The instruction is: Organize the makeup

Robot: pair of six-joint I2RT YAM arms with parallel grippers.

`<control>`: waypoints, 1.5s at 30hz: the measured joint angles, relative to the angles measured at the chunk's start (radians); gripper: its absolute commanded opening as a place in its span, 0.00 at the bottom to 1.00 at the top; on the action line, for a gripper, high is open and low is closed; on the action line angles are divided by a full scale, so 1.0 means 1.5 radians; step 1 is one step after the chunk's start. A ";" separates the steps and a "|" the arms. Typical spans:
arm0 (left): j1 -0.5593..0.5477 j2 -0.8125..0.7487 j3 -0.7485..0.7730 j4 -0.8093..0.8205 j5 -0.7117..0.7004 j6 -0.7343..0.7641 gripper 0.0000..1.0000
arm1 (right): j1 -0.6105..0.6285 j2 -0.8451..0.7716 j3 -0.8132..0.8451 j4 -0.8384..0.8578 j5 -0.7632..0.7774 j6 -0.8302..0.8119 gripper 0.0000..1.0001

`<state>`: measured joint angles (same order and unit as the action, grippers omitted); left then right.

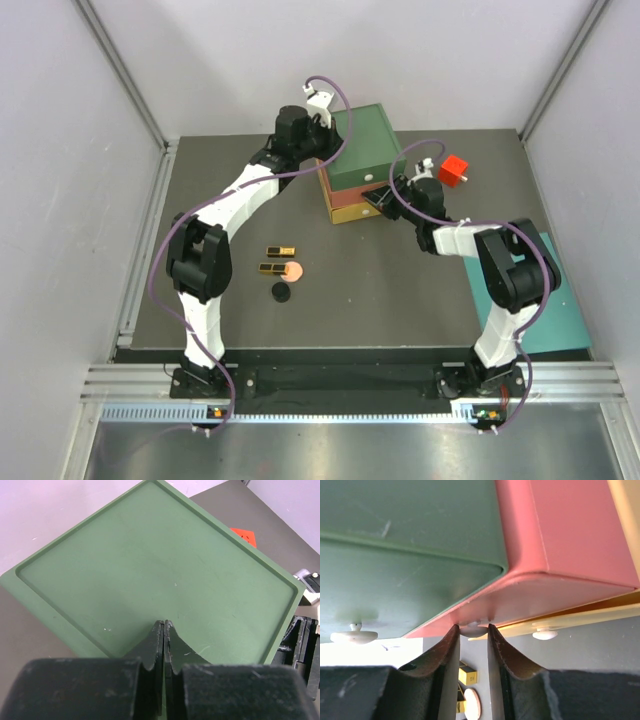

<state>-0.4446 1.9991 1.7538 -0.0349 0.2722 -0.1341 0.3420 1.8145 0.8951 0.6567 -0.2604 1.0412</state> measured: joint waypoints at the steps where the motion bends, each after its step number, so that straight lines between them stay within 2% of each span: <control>1: 0.000 0.000 0.000 0.000 0.000 0.001 0.00 | 0.000 -0.001 -0.002 0.001 0.001 0.000 0.00; 10: 0.000 0.000 0.000 0.000 0.000 0.002 0.00 | 0.000 -0.060 -0.050 -0.028 -0.005 -0.027 0.00; 23: 0.000 0.000 0.000 0.000 0.001 0.002 0.00 | 0.000 -0.204 -0.170 -0.096 -0.028 -0.082 0.00; 26: 0.000 0.000 0.000 0.000 0.001 0.002 0.00 | 0.000 -0.237 -0.201 -0.104 -0.028 -0.084 0.09; 27: 0.000 0.000 0.000 0.000 0.000 0.002 0.00 | 0.000 -0.243 -0.205 -0.107 -0.028 -0.085 0.18; 29: 0.000 0.000 0.000 0.000 0.001 0.002 0.00 | 0.000 -0.248 -0.209 -0.114 -0.029 -0.088 0.27; 30: 0.000 0.000 0.000 0.000 0.001 0.002 0.00 | 0.000 -0.248 -0.209 -0.115 -0.028 -0.089 0.37; 32: 0.000 0.000 0.000 0.000 0.000 0.002 0.00 | 0.000 -0.250 -0.208 -0.122 -0.027 -0.093 0.49; 35: 0.000 0.000 0.000 0.000 0.001 0.002 0.00 | 0.000 -0.259 -0.208 -0.155 -0.015 -0.107 0.59; 38: 0.000 0.000 0.000 0.001 0.001 0.002 0.00 | 0.000 -0.276 -0.200 -0.201 -0.009 -0.134 0.63; 45: 0.000 0.000 0.000 0.001 0.000 0.002 0.00 | 0.002 -0.347 -0.148 -0.331 -0.011 -0.218 0.63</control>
<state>-0.4446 1.9995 1.7538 -0.0341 0.2726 -0.1318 0.3443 1.2938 0.6727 0.1600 -0.2775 0.7139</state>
